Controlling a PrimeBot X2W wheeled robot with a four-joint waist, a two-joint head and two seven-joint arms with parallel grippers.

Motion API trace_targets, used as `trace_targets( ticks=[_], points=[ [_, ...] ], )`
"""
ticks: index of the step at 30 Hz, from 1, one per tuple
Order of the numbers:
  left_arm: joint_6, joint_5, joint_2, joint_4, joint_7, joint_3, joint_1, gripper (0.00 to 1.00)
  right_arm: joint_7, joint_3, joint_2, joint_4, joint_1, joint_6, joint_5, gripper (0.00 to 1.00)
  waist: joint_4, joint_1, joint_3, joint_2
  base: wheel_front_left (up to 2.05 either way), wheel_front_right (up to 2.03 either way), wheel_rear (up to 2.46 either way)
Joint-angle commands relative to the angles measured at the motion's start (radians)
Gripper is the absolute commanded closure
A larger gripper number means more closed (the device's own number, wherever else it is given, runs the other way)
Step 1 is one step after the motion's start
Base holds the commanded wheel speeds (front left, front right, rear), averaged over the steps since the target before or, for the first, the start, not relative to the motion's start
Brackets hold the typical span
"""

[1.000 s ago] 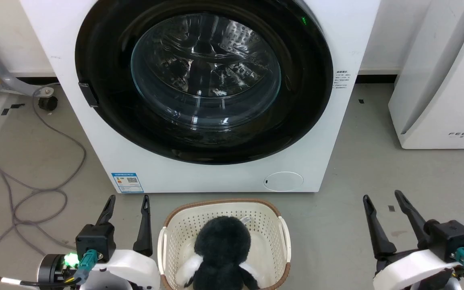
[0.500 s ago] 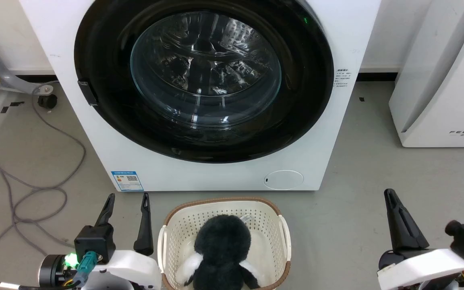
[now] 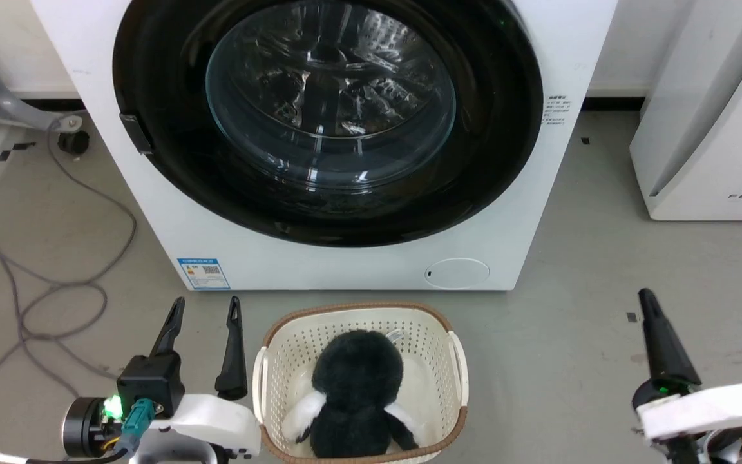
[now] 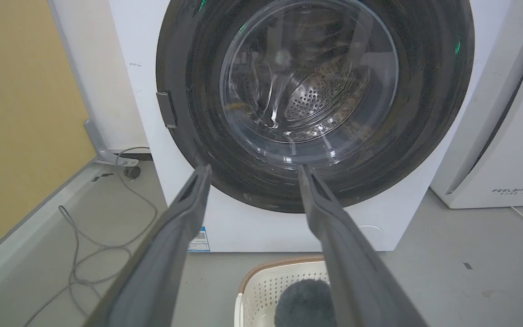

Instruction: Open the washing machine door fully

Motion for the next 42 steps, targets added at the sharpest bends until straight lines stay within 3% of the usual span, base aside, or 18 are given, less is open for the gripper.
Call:
trace_targets(
  ticks=[1, 9, 20, 42],
  points=[
    [0.01, -0.005, 0.0, -0.007, -0.014, -0.003, -0.017, 0.0, 0.009, -0.016, 0.0, 0.011, -0.028, 0.001, 0.052, 1.0, 0.003, 0.0, 0.01, 0.0, 0.0, 0.0, 0.0],
    [0.011, -0.006, 0.0, -0.013, -0.031, -0.006, -0.048, 0.0, 0.046, -0.073, -0.017, 0.078, -0.124, 0.001, 0.18, 1.0, 0.017, 0.0, 0.06, 0.0, 0.0, 0.0, 0.0],
    [0.021, -0.021, 0.0, -0.03, -0.056, -0.02, -0.106, 0.0, 0.069, -0.097, -0.107, 0.218, -0.352, 0.001, 0.326, 1.0, 0.049, 0.0, 0.161, 0.0, 0.0, 0.0, 0.0],
    [0.053, -0.07, 0.0, -0.048, -0.102, -0.055, -0.203, 0.0, 0.128, 0.038, -0.294, 0.582, -0.869, 0.001, 0.482, 1.0, 0.136, 0.0, 0.34, 0.0, 0.0, 0.0, 0.0]
  ],
)
